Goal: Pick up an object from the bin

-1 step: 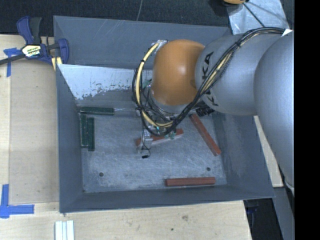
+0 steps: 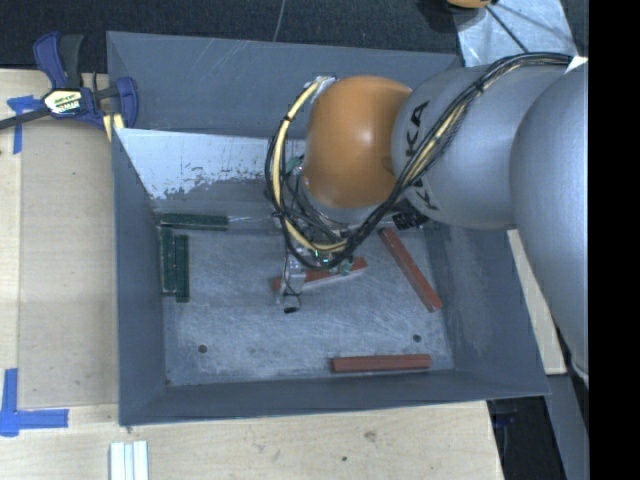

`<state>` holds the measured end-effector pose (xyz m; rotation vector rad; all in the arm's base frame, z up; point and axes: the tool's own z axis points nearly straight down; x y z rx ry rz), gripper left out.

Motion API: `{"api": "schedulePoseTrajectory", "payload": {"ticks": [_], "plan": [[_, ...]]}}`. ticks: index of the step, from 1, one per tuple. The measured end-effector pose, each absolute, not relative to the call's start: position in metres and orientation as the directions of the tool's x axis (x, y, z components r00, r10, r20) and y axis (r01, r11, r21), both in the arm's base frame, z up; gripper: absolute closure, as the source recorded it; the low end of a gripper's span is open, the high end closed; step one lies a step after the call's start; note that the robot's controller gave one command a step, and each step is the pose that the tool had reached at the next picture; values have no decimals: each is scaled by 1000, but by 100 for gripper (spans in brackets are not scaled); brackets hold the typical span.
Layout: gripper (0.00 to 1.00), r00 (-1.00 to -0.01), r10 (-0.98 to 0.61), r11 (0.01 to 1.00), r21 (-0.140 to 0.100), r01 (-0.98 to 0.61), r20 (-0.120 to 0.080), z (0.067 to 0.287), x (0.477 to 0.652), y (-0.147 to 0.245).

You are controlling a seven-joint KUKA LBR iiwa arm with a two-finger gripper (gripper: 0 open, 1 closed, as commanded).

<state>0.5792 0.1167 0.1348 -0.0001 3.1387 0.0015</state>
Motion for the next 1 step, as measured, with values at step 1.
{"api": "schedulePoseTrajectory", "payload": {"ticks": [1], "plan": [[0, -998, -65, 998, 2, -65, -8, 113, 582, 95]]}}
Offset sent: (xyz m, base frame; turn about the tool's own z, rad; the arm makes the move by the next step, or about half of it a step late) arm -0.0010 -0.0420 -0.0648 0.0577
